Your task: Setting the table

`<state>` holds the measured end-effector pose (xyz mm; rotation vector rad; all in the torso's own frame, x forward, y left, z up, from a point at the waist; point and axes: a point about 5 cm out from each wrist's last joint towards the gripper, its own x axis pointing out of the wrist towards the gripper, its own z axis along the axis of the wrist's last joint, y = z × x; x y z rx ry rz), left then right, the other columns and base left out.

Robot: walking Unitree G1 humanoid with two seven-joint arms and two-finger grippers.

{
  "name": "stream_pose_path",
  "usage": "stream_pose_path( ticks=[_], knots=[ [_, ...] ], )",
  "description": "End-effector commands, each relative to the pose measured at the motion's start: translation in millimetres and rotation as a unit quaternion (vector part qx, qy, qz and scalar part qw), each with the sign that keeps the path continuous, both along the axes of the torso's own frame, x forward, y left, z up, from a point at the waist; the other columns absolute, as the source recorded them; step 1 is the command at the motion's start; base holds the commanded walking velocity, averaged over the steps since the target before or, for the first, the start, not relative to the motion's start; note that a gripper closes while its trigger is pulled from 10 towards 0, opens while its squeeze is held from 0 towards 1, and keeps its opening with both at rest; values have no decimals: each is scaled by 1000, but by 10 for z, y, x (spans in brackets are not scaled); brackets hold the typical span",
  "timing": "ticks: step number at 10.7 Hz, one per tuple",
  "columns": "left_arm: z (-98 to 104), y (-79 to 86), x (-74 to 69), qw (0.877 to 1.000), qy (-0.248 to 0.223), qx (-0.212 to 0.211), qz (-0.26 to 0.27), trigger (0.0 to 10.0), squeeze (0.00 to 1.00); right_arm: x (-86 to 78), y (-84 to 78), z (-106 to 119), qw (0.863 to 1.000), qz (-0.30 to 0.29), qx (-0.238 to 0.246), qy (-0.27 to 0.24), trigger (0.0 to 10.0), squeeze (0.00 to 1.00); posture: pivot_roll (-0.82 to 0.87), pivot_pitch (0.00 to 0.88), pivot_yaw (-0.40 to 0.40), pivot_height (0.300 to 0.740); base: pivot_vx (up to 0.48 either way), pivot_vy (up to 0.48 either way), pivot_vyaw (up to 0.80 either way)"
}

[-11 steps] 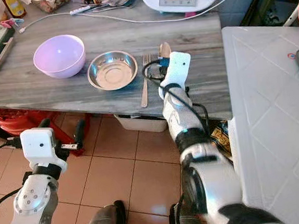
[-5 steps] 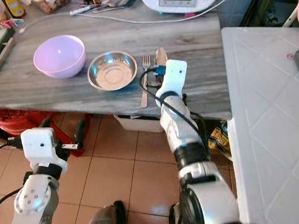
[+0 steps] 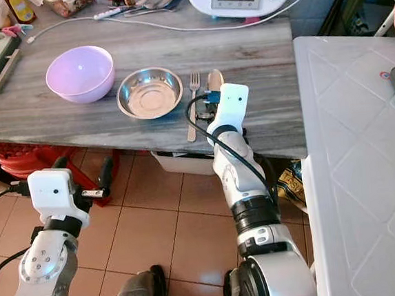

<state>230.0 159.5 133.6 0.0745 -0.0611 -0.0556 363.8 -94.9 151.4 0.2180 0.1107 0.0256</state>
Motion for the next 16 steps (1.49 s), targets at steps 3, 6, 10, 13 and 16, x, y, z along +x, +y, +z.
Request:
stream_pose_path(
  ticks=[3, 6, 10, 13, 16],
  knots=[
    [-33, 31, -2, 1000, 7, 4, 8, 10000, 0, -42, -50, -194, 999, -1, -27, 25, 10000, 1000, 109, 214, 62, 740, 0, 0, 0],
    [-28, 25, 1, 1000, 5, 3, 9, 10000, 0, -23, -61, -85, 999, -11, -37, -9, 10000, 1000, 108, 216, 59, 740, 0, 0, 0],
    [-25, 39, -1, 1000, 3, 2, 16, 10000, 0, -48, -135, 177, 992, -27, -64, -106, 10000, 1000, 109, 212, 57, 740, 0, 0, 0],
    [-90, 84, 35, 998, 17, 4, 68, 10000, 0, -93, -64, 475, 967, 9, -118, -224, 10000, 1000, 99, 168, 51, 740, 0, 0, 0],
    [-181, 41, -12, 997, 28, -6, 69, 10000, 0, -275, -226, 329, 963, 25, -147, -223, 10000, 1000, 99, 108, 30, 740, 0, 0, 0]
  ],
)
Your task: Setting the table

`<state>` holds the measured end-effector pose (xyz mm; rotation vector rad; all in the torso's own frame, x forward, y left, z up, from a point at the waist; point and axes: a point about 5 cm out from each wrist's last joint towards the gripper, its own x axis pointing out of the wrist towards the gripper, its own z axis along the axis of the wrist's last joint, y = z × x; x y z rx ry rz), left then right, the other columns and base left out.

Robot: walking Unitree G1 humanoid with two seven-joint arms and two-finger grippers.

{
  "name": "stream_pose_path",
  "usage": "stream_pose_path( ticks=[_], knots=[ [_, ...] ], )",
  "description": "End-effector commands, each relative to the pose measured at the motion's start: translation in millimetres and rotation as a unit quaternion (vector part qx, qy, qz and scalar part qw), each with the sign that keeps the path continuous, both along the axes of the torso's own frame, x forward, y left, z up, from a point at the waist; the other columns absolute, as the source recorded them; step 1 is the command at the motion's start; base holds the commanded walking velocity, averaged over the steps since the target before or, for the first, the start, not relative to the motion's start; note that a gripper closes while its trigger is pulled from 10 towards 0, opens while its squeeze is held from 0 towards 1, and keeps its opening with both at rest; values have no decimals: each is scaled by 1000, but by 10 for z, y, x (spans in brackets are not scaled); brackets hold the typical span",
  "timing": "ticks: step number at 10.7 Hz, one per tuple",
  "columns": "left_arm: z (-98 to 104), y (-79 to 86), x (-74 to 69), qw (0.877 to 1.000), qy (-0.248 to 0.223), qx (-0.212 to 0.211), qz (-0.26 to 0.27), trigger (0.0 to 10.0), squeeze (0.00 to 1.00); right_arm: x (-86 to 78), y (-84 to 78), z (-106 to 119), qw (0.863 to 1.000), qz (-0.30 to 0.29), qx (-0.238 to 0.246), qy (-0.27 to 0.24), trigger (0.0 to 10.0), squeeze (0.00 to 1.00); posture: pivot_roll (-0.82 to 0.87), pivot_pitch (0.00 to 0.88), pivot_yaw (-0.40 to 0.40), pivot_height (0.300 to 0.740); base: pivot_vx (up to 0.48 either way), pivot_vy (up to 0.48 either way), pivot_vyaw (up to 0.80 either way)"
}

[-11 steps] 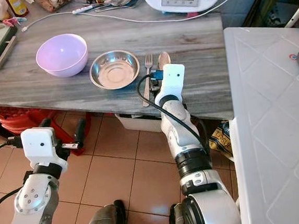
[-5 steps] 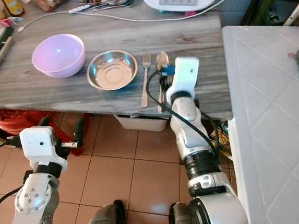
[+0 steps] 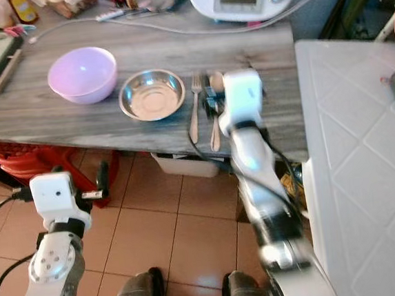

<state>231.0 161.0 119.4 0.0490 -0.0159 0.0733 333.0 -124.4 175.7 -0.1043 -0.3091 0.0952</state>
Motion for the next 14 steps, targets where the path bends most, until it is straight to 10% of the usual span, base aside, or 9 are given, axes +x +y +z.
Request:
stream_pose_path(
  ticks=[1, 3, 14],
  knots=[
    [-37, 58, -17, 1000, 5, 8, 12, 10000, 0, -71, -26, -44, 1000, 9, -12, 3, 10000, 1000, 99, 94, 23, 740, 0, 0, 0],
    [-6, 131, 46, 999, -7, 8, 31, 10000, 0, -296, -252, -303, 999, -6, -40, 36, 10000, 0, 85, 53, 21, 740, 0, 0, 0],
    [-115, 122, 12, 1000, 6, 15, 10, 10000, 0, -557, -500, -554, 993, -60, -24, 101, 10000, 0, 49, 18, 35, 740, -221, 0, 0]
  ],
)
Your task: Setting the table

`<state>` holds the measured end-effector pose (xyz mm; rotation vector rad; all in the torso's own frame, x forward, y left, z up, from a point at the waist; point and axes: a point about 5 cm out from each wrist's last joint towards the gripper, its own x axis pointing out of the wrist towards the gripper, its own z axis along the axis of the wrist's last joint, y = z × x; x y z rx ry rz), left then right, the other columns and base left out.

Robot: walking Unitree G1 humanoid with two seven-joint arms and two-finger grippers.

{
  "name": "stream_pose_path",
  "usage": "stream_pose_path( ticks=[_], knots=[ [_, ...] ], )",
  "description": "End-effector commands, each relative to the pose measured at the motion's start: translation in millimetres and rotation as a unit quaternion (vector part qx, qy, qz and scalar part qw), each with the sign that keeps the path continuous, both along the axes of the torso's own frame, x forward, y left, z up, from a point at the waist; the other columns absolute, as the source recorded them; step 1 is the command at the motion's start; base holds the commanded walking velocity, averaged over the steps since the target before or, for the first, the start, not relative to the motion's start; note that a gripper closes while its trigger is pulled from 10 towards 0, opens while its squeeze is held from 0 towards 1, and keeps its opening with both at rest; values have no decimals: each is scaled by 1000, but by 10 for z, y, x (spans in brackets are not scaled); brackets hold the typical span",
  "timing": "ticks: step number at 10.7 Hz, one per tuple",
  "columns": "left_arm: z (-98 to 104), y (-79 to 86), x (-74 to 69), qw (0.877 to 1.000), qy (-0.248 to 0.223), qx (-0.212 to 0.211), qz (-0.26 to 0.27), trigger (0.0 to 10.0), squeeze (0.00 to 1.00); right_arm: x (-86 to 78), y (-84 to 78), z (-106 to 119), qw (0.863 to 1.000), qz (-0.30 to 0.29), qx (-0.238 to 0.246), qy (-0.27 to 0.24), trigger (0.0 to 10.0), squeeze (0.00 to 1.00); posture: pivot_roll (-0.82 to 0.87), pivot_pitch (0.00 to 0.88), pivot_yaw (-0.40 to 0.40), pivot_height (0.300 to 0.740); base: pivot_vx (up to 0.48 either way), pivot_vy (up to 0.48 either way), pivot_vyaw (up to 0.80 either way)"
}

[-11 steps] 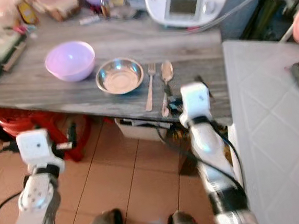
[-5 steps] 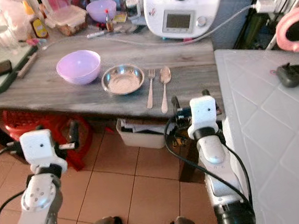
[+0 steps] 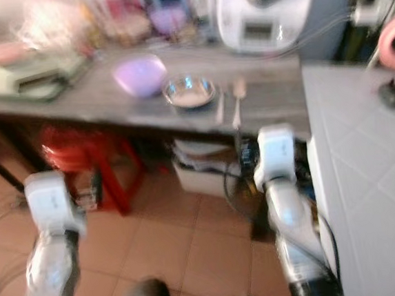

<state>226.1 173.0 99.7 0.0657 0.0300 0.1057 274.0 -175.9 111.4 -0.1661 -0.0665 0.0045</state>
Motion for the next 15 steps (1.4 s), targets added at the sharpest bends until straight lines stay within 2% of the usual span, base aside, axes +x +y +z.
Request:
stream_pose_path(
  ticks=[1, 2, 4, 5, 7, 8, 10, 11, 12, 15],
  knots=[
    [50, 13, 36, 1000, -11, 7, -7, 10000, 0, -6, -5, 29, 1000, -1, 0, -5, 10000, 0, 52, 12, 34, 740, -289, 0, 0],
    [23, 14, 22, 1000, -6, 7, -10, 10000, 0, -12, -39, 0, 1000, -5, -1, 1, 10000, 0, 56, 5, 31, 740, -266, 0, 0],
    [20, -31, 7, 1000, -9, 5, -22, 10000, 0, 48, -49, 15, 1000, -14, -1, 0, 10000, 0, 67, 0, 24, 740, 0, 0, -800],
    [17, -63, -83, 998, -9, -1, -64, 10000, 0, 54, -19, 23, 1000, -14, 1, -4, 10000, 0, 67, 0, 18, 740, 0, 0, 0],
    [-126, -60, -291, 995, 26, 22, -96, 10000, 0, -59, -93, 0, 1000, -29, 4, -3, 10000, 0, 53, 0, 33, 740, 0, 0, 0],
    [-138, -59, -311, 995, 28, 29, -87, 10000, 0, -152, -163, -86, 999, -39, -4, 11, 10000, 0, 47, 0, 39, 740, 0, 0, 0],
    [-116, -71, -182, 997, 17, 4, -71, 10000, 0, -194, -161, -122, 999, -39, -12, 18, 10000, 0, 23, 0, 51, 740, 0, 0, -800],
    [-105, -122, -136, 997, 18, -6, -79, 10000, 0, -171, -142, -97, 999, -34, -15, 13, 10000, 0, 11, 0, 61, 740, 0, 0, -800],
    [-67, -227, -118, 994, 11, -7, -110, 10000, 0, -106, -138, -53, 999, -34, -14, 5, 10000, 0, 7, 0, 66, 740, 0, 0, -800],
    [-23, -221, -91, 994, 2, -13, -107, 10000, 0, -1, -115, 30, 1000, -18, -16, -8, 10000, 0, 21, 0, 51, 740, 0, -189, 0]
  ],
)
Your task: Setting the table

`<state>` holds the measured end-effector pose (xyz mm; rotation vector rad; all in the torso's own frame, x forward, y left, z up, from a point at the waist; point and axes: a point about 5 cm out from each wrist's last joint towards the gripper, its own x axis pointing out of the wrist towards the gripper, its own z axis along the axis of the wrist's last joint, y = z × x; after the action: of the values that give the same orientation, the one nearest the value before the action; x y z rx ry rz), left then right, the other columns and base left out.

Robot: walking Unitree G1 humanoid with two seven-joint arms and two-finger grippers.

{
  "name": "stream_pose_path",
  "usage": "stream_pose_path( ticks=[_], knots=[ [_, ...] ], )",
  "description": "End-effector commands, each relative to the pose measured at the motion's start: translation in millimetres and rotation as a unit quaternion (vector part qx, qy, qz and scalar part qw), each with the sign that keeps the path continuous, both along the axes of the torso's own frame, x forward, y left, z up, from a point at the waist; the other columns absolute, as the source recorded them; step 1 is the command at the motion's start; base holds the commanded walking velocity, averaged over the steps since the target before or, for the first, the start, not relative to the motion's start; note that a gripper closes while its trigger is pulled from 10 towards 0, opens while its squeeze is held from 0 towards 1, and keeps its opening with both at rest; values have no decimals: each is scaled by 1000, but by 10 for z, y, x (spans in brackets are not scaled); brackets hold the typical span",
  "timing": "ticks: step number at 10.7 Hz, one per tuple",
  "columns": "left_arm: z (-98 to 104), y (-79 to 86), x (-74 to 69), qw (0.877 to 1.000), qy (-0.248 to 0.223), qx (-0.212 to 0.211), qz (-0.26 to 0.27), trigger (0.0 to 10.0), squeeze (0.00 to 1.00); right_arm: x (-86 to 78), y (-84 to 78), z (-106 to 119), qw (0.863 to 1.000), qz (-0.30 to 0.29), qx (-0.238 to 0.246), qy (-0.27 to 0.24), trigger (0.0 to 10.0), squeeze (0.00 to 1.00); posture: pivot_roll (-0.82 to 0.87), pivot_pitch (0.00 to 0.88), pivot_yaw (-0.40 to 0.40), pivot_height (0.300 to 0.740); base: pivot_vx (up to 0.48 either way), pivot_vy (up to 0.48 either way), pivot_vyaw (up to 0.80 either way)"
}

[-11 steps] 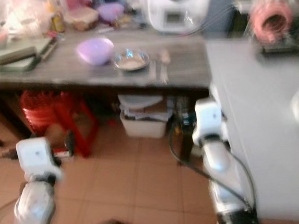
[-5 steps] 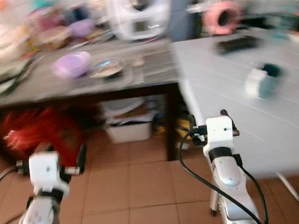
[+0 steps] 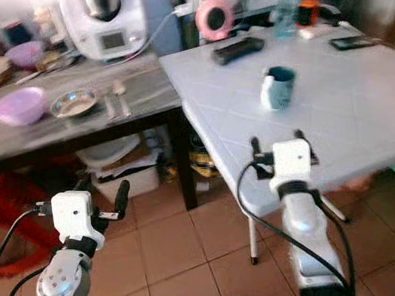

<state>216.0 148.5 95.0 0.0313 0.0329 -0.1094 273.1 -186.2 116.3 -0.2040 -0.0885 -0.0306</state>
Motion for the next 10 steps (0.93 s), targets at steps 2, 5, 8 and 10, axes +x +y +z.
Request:
stream_pose_path(
  ticks=[2, 5, 8, 10],
  knots=[
    [25, -5, -14, 1000, -1, 2, -3, 10000, 0, 65, 43, 52, 1000, 13, 3, -7, 10000, 0, 25, 11, 51, 740, 0, -334, 0],
    [41, 6, -23, 1000, -1, 6, -11, 10000, 0, 79, 38, 46, 1000, 12, 2, -7, 10000, 0, 34, 23, 51, 740, 0, -361, 0],
    [60, -8, -21, 1000, -2, 6, -13, 10000, 0, 143, 57, 100, 1000, 11, 2, -18, 10000, 0, 37, 35, 57, 740, 0, -434, 0],
    [74, 6, -21, 1000, -3, 9, -13, 10000, 0, 189, 75, 138, 1000, 12, 4, -24, 10000, 0, 41, 41, 61, 740, 279, -386, 0]
  ],
)
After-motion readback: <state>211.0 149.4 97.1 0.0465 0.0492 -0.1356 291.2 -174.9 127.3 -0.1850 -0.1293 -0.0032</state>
